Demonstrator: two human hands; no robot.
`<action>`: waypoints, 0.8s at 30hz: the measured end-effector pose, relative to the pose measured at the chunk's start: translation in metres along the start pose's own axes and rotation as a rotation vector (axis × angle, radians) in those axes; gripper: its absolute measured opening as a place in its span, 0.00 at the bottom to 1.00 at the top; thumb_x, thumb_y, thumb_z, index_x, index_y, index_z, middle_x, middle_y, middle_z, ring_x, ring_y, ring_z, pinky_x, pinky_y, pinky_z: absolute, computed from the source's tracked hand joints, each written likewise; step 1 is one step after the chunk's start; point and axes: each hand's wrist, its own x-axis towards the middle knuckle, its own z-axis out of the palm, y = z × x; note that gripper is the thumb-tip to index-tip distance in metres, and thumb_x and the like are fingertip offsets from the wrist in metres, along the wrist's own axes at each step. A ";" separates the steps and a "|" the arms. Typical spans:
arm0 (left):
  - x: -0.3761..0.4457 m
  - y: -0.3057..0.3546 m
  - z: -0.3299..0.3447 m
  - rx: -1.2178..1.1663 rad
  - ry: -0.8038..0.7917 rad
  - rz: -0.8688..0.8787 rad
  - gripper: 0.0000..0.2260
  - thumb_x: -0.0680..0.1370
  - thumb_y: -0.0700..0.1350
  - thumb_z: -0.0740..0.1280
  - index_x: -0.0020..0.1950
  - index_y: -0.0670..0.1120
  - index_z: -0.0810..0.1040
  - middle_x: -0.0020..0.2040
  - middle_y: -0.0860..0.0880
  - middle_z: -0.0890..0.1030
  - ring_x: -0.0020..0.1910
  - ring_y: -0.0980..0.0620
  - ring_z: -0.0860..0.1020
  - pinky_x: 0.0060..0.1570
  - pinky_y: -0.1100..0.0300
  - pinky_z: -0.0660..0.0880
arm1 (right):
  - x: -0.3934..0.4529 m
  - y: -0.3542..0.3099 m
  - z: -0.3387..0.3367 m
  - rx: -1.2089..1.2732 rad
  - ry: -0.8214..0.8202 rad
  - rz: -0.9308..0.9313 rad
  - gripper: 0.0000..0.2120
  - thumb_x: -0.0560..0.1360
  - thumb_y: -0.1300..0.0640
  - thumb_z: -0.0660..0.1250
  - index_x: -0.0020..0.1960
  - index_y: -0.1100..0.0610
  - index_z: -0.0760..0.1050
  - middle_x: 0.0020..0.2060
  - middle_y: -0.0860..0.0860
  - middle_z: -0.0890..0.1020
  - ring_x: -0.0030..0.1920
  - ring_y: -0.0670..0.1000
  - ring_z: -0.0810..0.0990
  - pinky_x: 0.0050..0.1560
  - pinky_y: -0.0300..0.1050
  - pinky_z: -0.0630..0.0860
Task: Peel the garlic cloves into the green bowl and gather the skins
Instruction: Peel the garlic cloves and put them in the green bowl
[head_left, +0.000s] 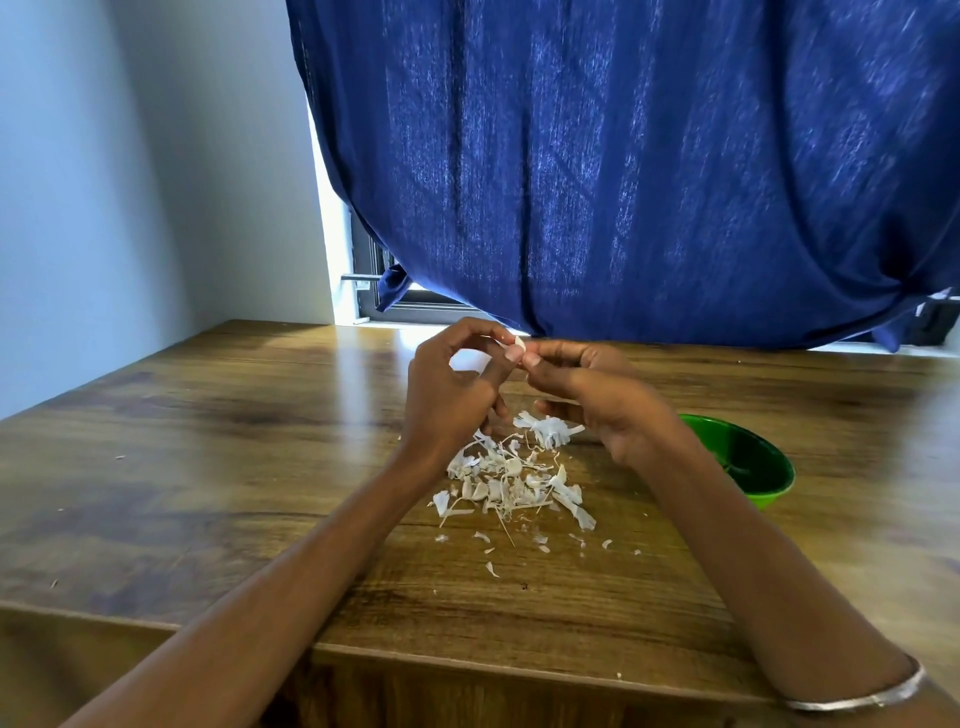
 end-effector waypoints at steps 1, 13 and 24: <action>0.001 -0.001 0.000 0.018 0.011 0.018 0.07 0.78 0.42 0.75 0.54 0.44 0.81 0.46 0.50 0.84 0.26 0.49 0.81 0.21 0.62 0.73 | 0.000 -0.001 -0.001 0.028 -0.023 0.009 0.07 0.75 0.59 0.73 0.52 0.55 0.83 0.48 0.50 0.87 0.50 0.46 0.84 0.42 0.38 0.81; 0.003 0.000 -0.002 0.031 -0.003 0.194 0.09 0.76 0.37 0.76 0.50 0.48 0.81 0.48 0.50 0.82 0.30 0.56 0.79 0.26 0.69 0.72 | -0.003 -0.009 -0.007 -0.008 -0.108 0.051 0.06 0.75 0.61 0.72 0.51 0.58 0.84 0.43 0.51 0.88 0.38 0.42 0.83 0.37 0.33 0.80; 0.008 -0.009 -0.005 0.248 -0.112 0.448 0.15 0.75 0.32 0.73 0.51 0.51 0.78 0.48 0.53 0.76 0.45 0.53 0.78 0.32 0.51 0.79 | -0.007 -0.014 -0.011 -0.068 -0.146 0.071 0.05 0.74 0.57 0.72 0.45 0.59 0.84 0.36 0.50 0.85 0.36 0.43 0.78 0.34 0.32 0.78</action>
